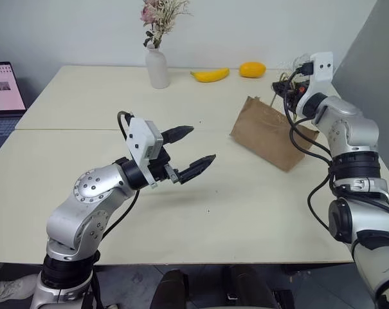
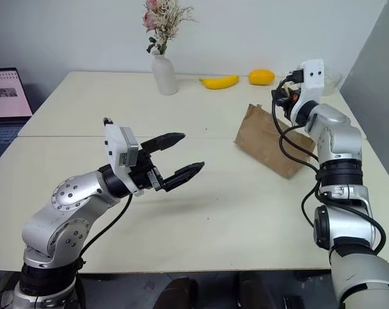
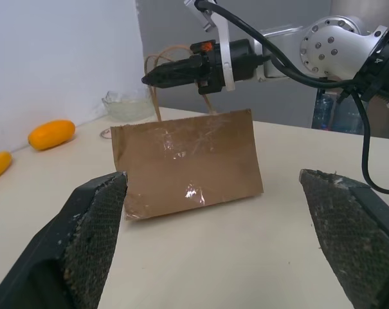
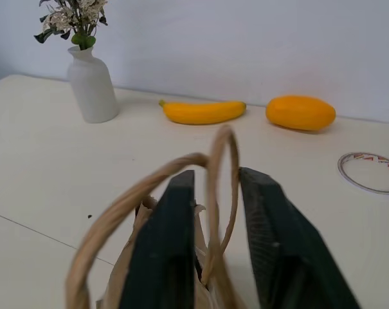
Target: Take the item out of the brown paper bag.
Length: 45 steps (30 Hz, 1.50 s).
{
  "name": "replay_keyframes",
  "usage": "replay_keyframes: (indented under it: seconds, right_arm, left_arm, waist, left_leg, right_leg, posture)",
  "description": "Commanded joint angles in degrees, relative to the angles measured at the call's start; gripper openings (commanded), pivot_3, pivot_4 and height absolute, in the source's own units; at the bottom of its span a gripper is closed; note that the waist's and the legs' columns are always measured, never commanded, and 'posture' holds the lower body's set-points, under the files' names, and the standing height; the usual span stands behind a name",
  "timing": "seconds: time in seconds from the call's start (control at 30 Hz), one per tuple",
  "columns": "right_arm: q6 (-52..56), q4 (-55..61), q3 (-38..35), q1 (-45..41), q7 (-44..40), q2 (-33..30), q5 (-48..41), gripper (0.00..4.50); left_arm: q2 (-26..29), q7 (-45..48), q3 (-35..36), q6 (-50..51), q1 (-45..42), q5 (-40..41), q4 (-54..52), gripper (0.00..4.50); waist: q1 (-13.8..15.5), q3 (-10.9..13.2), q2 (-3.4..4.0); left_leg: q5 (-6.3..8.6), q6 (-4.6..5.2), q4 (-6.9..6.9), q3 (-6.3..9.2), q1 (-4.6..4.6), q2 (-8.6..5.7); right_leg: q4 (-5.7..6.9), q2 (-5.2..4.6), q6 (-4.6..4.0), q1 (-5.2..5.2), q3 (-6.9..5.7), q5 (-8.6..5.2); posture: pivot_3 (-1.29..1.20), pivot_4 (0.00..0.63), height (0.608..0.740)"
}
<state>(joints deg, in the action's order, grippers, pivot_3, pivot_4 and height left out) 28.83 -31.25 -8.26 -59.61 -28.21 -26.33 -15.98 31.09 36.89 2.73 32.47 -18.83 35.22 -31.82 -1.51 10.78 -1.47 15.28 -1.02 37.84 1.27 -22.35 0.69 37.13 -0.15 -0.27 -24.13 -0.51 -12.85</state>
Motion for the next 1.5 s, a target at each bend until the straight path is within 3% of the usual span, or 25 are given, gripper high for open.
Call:
replay_keyframes:
  seconds: [0.03, 0.27, 0.4, 0.57, 0.73, 1.23, 1.5]
  right_arm:
    - [-3.0, 1.6, -0.9, -2.1, -1.2, -1.1, 0.0, 0.05]
    - [-16.5, 0.1, 4.2, -2.6, -7.7, -3.6, 6.0, 0.05]
    - [-29.7, -2.8, 8.3, -4.3, -12.0, -4.3, 10.6, 0.05]
    - [-43.6, -10.4, 11.9, -8.8, -15.5, -2.2, 14.3, 0.05]
    - [-54.7, -20.3, 15.1, -14.2, -18.4, 1.9, 17.5, 0.05]
    - [-76.3, -36.1, 24.5, -23.9, -16.0, 11.9, 30.6, 0.05]
    - [-78.6, -39.3, 27.2, -25.2, -11.9, 12.5, 36.0, 0.05]
  left_arm:
    - [0.6, 0.0, 0.4, -0.6, 0.3, 0.1, -2.1, 4.5]
    - [2.0, -0.7, 3.0, 1.5, 3.9, 2.4, -4.3, 4.5]
    - [5.1, 0.0, 7.0, 3.3, 11.8, 4.8, -8.3, 4.5]
    - [7.5, 0.8, 10.2, 2.6, 20.6, 4.7, -10.8, 4.5]
    - [6.6, -1.1, 10.6, 1.8, 23.4, 4.5, -12.0, 4.5]
    - [4.9, -5.0, 9.8, 0.0, 30.6, 2.9, -16.3, 4.5]
    - [4.1, -5.4, 8.1, -1.1, 30.8, 1.5, -16.0, 4.5]
  waist:
    - [0.0, 0.0, 0.0]
    - [-0.1, 0.0, 0.04]
    - [-0.4, 0.1, 0.15]
    - [-0.3, 0.1, 0.23]
    - [-0.2, 0.1, 0.23]
    - [-0.1, 0.2, 0.27]
    - [-0.1, 0.2, 0.27]
  left_leg:
    - [0.0, 0.0, 0.0, 0.0, 0.0, 0.0]
    - [0.0, 0.0, -0.01, 0.0, 0.0, 0.01]
    - [0.0, 0.0, -0.02, 0.01, 0.01, 0.09]
    - [0.0, 0.0, 0.0, 0.03, 0.01, 0.09]
    - [-0.01, -0.01, 0.02, 0.03, 0.08, 0.1]
    - [-0.01, -0.02, 0.01, 0.08, 0.08, 0.1]
    - [-0.01, -0.02, 0.01, 0.09, 0.09, 0.1]
  right_leg:
    - [0.0, 0.0, 0.0, 0.0, 0.0, 0.0]
    - [-0.01, 0.0, 0.0, -0.03, 0.01, 0.0]
    - [-0.01, -0.01, -0.01, -0.09, 0.13, -0.01]
    - [0.04, -0.01, -0.03, -0.1, 0.07, -0.01]
    - [0.06, -0.02, -0.11, -0.07, 0.09, 0.05]
    - [0.06, -0.08, -0.46, -0.07, 0.07, 0.21]
    - [0.07, -0.09, -0.48, -0.06, 0.07, 0.22]
  posture:
    - [0.0, 0.15, 0.74]
    - [0.0, 0.15, 0.74]
    - [0.0, 0.15, 0.74]
    - [0.0, 0.15, 0.74]
    - [0.0, 0.15, 0.74]
    - [0.0, 0.15, 0.74]
    - [0.0, 0.15, 0.74]
